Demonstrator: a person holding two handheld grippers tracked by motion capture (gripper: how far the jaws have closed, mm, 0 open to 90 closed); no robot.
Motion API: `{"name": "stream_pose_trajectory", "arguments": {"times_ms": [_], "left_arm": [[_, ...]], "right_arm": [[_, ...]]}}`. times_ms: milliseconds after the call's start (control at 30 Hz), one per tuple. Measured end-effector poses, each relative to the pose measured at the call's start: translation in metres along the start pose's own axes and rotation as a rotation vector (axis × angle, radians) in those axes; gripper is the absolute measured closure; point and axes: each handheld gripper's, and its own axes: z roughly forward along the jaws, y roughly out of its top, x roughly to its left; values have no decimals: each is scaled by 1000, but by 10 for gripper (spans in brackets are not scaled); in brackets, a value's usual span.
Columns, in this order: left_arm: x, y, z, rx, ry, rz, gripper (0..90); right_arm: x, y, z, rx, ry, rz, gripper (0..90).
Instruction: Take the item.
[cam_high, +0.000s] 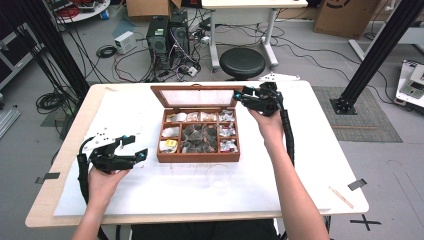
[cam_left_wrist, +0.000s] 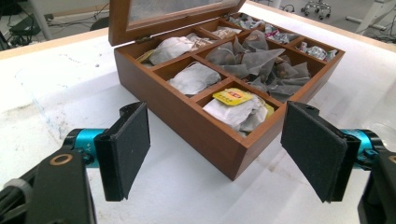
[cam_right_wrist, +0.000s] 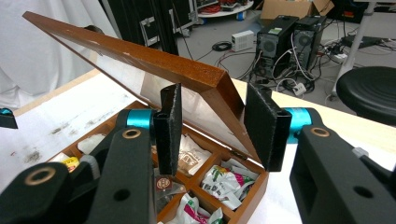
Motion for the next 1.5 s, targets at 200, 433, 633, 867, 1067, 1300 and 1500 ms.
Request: {"name": "stream_pose_trajectory", "arguments": {"times_ms": [200, 433, 633, 867, 1067, 1300, 1500], "left_arm": [[1, 1, 3, 3, -10, -8, 239], [-5, 17, 9, -11, -45, 1, 239], [-14, 25, 18, -13, -91, 9, 239], [-17, 36, 26, -2, -115, 18, 249], [-20, 41, 38, 8, -149, 9, 284], [-27, 53, 57, 44, -181, 30, 350], [-31, 55, 71, 64, -174, 28, 415]], "right_arm": [[-1, 0, 1, -4, 2, 5, 576], [1, 0, 0, 9, -5, -7, 572], [1, 0, 0, 9, -5, -9, 567], [1, 2, -1, 17, -11, -15, 567], [1, 2, 0, 19, -9, -16, 567], [1, 2, 0, 19, -8, -15, 567], [1, 2, -1, 21, -6, -18, 567]]}}
